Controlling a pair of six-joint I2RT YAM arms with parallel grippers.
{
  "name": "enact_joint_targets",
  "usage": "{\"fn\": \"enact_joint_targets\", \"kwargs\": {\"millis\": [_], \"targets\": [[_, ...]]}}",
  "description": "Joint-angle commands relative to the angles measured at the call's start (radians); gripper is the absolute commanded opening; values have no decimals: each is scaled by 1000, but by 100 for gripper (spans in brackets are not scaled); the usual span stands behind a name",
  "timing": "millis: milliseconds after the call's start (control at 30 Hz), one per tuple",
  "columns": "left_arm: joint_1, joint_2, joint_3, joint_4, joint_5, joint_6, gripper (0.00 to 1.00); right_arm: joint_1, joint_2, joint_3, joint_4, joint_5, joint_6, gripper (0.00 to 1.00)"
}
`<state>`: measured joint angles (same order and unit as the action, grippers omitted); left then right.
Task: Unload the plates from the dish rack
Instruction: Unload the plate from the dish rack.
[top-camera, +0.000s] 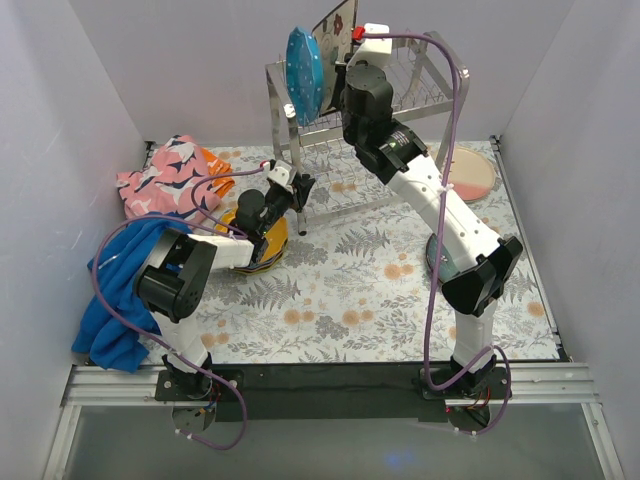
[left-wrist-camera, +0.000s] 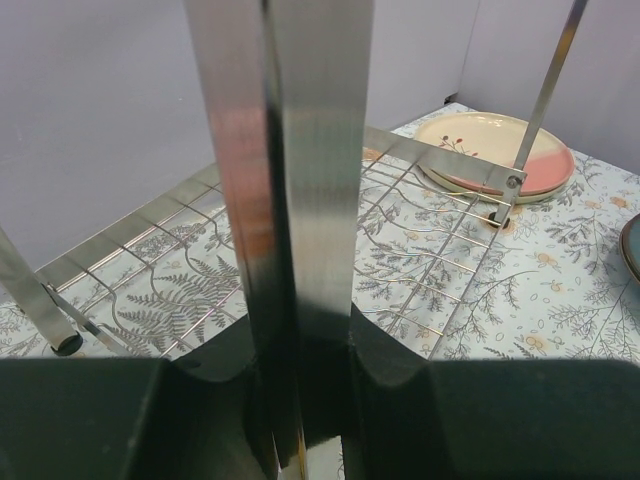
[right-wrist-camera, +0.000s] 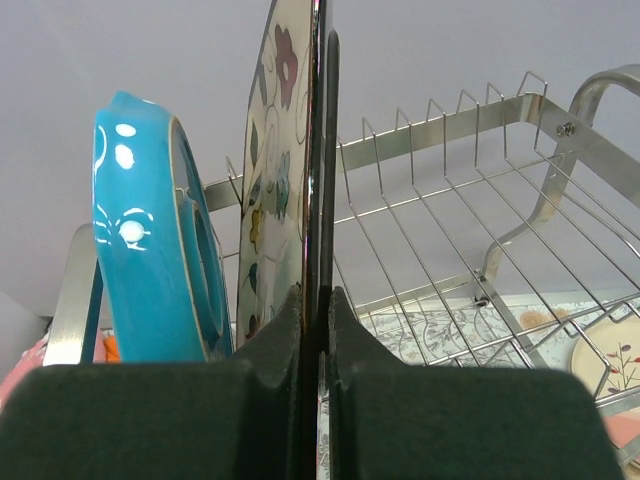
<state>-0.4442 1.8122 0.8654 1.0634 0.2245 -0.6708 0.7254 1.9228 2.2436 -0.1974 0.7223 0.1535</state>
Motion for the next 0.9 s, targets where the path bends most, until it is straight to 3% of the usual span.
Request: {"fn": "enact_joint_targets", "kwargs": {"millis": [0, 200, 367, 867], "targets": [[12, 1, -8, 9, -31, 40, 0, -47, -15, 77, 254, -119, -18, 1], [12, 6, 1, -3, -30, 34, 0, -44, -31, 10, 376, -75, -121, 1], [12, 7, -8, 0, -39, 42, 0, -41, -16, 71, 400, -46, -196, 1], [12, 6, 23, -40, -47, 57, 0, -64, -100, 10, 515, 31, -183, 1]]}}
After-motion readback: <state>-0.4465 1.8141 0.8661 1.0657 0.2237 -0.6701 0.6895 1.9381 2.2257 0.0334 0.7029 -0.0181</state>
